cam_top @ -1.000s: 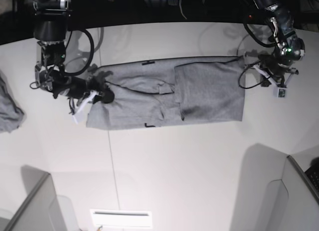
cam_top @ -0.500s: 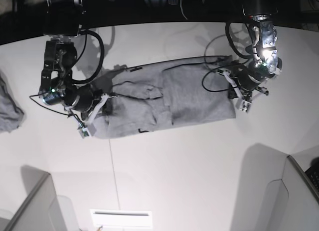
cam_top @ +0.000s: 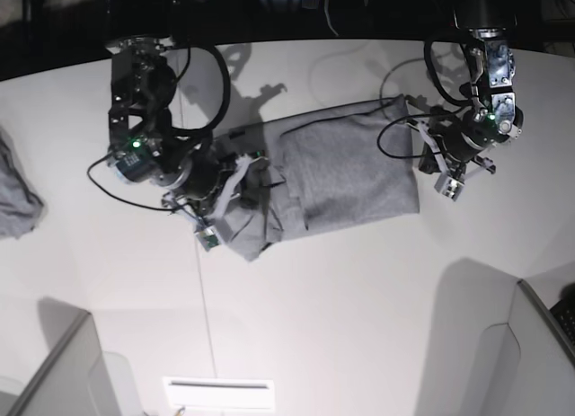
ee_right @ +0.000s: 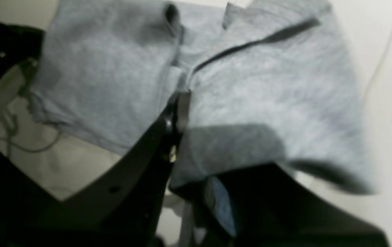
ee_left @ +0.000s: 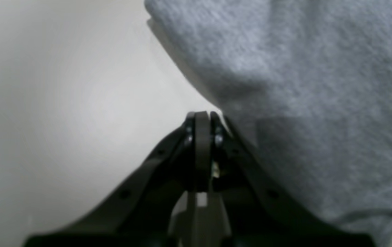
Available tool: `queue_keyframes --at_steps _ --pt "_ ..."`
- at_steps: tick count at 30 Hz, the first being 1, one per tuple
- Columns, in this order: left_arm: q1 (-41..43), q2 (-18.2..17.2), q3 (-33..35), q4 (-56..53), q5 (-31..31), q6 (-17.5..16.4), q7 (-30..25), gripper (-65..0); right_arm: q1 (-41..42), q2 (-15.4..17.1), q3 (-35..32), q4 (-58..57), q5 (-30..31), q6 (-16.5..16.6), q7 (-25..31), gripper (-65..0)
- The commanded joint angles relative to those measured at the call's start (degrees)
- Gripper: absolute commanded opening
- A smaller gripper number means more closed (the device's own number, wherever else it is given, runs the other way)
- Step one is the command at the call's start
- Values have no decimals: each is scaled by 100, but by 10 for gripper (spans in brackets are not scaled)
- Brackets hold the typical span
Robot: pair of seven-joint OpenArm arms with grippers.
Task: Fold the T-shirt properly
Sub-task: 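Grasp the shirt's other end with the right gripper and fold it over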
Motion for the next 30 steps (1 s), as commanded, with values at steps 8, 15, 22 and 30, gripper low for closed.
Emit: queue_keyframes --at_steps 8,15,22,30 --pt "95 -210 -29 45 45 26 -2 -650 158 -47 -1347 177 150 -875 511 -650" --pt "148 -210 -29 45 54 26 7 -650 272 -56 -2147 177 150 -1499 731 -650" --pt "315 -210 -29 54 54 26 7 -650 536 -56 -2886 133 150 -2132 1030 -650" --pt "737 -219 -284 502 54 26 7 -650 808 -126 -3422 -966 150 -2282 1496 -650"
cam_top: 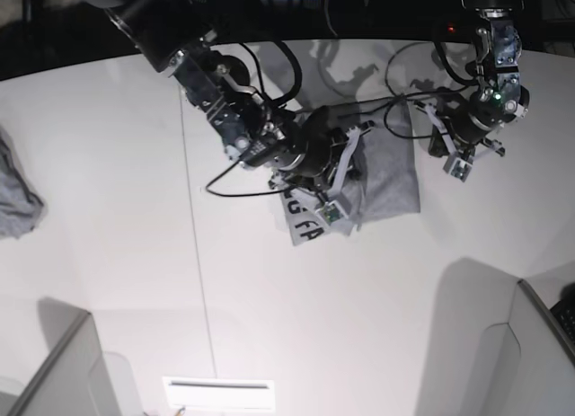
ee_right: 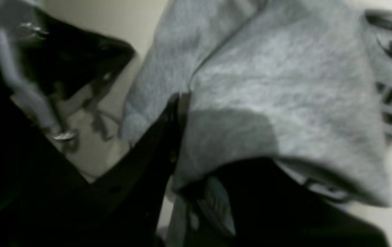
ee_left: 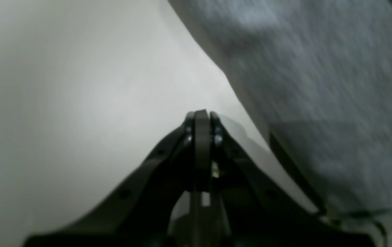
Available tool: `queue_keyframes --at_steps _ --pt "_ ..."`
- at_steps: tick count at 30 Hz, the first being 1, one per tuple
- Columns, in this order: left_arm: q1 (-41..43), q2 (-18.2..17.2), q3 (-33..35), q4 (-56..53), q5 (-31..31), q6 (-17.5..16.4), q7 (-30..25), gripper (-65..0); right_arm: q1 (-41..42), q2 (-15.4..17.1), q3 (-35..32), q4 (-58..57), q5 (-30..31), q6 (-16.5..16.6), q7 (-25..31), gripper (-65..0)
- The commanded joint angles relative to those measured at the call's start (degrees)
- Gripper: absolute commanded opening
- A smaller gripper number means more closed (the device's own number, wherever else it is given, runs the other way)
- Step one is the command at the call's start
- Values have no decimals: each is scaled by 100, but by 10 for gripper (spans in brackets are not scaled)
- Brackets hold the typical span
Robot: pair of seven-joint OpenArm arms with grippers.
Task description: Fold the T-shirt properly
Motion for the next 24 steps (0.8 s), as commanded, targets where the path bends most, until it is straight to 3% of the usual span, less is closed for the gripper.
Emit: queue_keyframes --at_steps 1,7,13,24 --pt "110 -77 -221 133 62 -15 122 -650 124 -78 -45 -12 63 48 231 -650" --pt "576 -77 -1030 493 54 -51 131 -650 124 -166 -327 -478 63 48 697 -650" --pt "901 -85 -1751 467 19 -51 131 -650 212 -333 -371 -372 54 48 635 -650" --pt "937 -77 -1936 485 10 -51 131 -650 458 -579 -327 -970 54 31 617 -650"
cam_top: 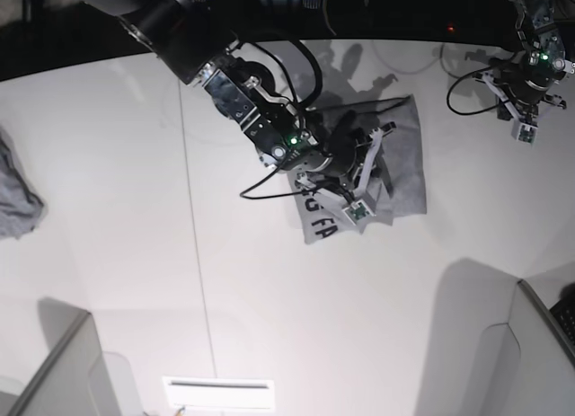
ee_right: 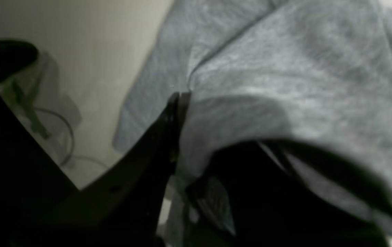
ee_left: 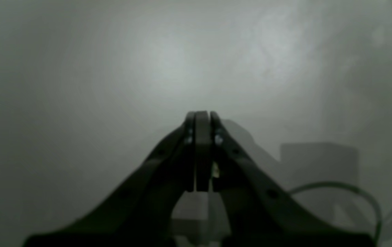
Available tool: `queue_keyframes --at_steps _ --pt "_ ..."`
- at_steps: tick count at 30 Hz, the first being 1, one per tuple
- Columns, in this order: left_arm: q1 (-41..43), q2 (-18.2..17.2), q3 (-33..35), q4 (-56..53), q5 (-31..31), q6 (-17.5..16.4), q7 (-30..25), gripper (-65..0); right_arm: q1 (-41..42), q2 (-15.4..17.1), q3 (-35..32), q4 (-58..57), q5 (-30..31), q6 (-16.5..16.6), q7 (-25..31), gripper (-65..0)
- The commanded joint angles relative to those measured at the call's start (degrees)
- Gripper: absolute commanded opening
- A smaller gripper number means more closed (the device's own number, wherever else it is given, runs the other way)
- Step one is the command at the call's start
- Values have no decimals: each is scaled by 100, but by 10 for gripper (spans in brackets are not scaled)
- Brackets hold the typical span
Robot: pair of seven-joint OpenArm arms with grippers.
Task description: Fold the T-shirt properly
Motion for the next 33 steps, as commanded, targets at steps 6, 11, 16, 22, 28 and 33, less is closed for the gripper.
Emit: queue_keyframes --at_steps 6,11,16,22,28,33 --pt "-27 -68 -12 104 -45 11 -96 -650 258 -210 28 -84 58 -405 141 -650" --pt "-1 -68 -12 104 -45 11 -96 -650 284 -219 36 -119 58 -431 150 -650" --pt "-1 -68 -39 104 -54 11 -96 -650 434 -219 36 -330 58 -431 150 -650" --pt "-1 -59 -30 104 -54 2 -96 -650 451 -219 36 -418 58 -431 150 -650" --pt "-1 -59 -56 104 -54 2 -96 -650 425 -219 28 -427 76 -431 106 -581" --pt "-1 -59 -74 104 -54 2 -96 -650 346 -219 1 -260 76 -431 106 -243"
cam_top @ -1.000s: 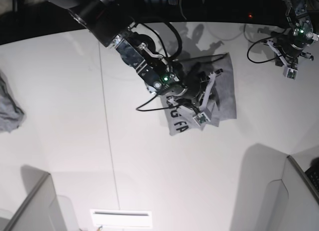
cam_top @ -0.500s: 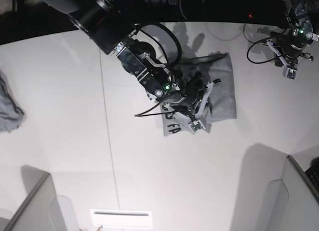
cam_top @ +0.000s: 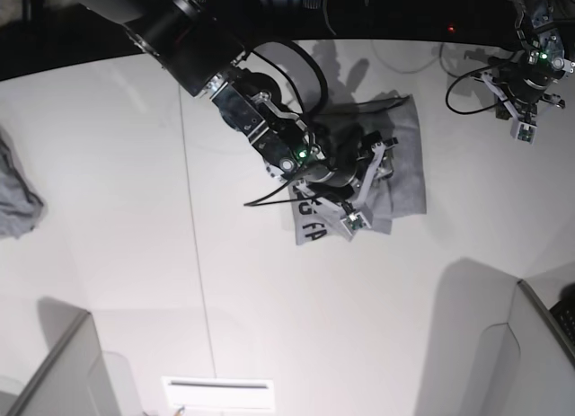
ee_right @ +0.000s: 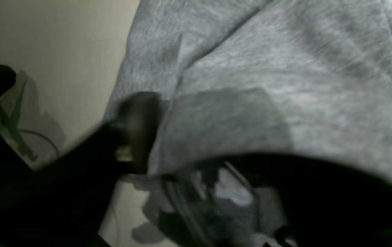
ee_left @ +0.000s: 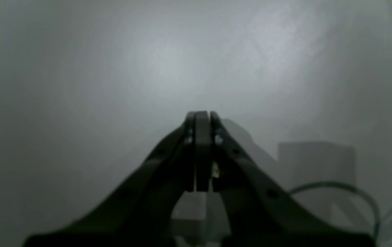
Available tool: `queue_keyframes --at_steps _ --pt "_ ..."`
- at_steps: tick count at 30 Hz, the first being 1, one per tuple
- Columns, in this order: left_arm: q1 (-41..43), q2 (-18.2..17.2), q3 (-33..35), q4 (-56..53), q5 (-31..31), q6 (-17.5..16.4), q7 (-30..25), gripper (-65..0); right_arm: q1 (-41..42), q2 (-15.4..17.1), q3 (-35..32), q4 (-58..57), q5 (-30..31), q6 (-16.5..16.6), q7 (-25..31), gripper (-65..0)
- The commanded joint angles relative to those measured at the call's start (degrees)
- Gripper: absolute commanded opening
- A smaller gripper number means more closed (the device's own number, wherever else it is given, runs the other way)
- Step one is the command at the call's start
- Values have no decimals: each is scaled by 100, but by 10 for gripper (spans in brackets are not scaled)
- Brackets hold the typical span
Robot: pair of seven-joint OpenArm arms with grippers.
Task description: Fold the T-shirt properly
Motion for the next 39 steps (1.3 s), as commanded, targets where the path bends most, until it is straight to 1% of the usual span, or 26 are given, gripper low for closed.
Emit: queue_keyframes --at_steps 1,4,7,10,12,18,23,24,26,29,31,33,35,36,38,39 --pt "-3 -101 -61 104 -34 2 -94 -650 75 -77 1 255 41 24 112 -240" --pt "-3 -109 -61 104 -34 2 -94 -650 57 -77 1 589 41 24 77 -272" --pt "-3 -109 -69 113 -34 2 -94 -650 101 -173 1 518 41 24 -151 -278" --pt "-12 -109 -78 113 -34 2 -94 -650 101 -200 1 325 41 24 -160 -278" --pt "-30 -109 -263 113 -34 2 -94 -650 101 -209 -25 263 41 24 -125 -278" --pt "-56 -92 -861 219 -43 2 -94 -650 198 -244 -790 246 50 24 -116 -278" --pt "-3 -92 -1388 438 -43 2 -94 -650 259 -297 -860 96 50 24 -11 -278" --pt "-3 -83 -1502 438 -43 2 -94 -650 259 -305 -948 61 50 24 -11 -278" --pt "-21 -83 -1661 430 -43 2 -85 -650 382 -305 -1379 52 50 24 -11 -279" --pt "-38 -83 -1731 386 -43 2 -85 -650 488 -331 -1959 79 58 24 7 -279" --pt "-30 -83 -1731 377 -43 2 -85 -650 593 -331 -2276 263 58 24 148 -279" --pt "-38 -83 -1740 359 -43 2 -85 -650 664 -331 -2443 606 58 32 174 -279" --pt "-56 -83 -1740 280 -43 2 -85 -650 664 -297 -2408 1195 58 32 -2 -279" --pt "-56 -83 -1740 271 -43 2 -85 -650 664 -191 -2329 1591 32 24 -178 -281" --pt "-56 -83 -1740 298 -43 2 -85 -650 611 99 -1810 2189 23 24 -503 -285" --pt "-56 -83 -1775 307 -52 2 -85 -650 497 257 -1458 2435 23 15 -635 -302"
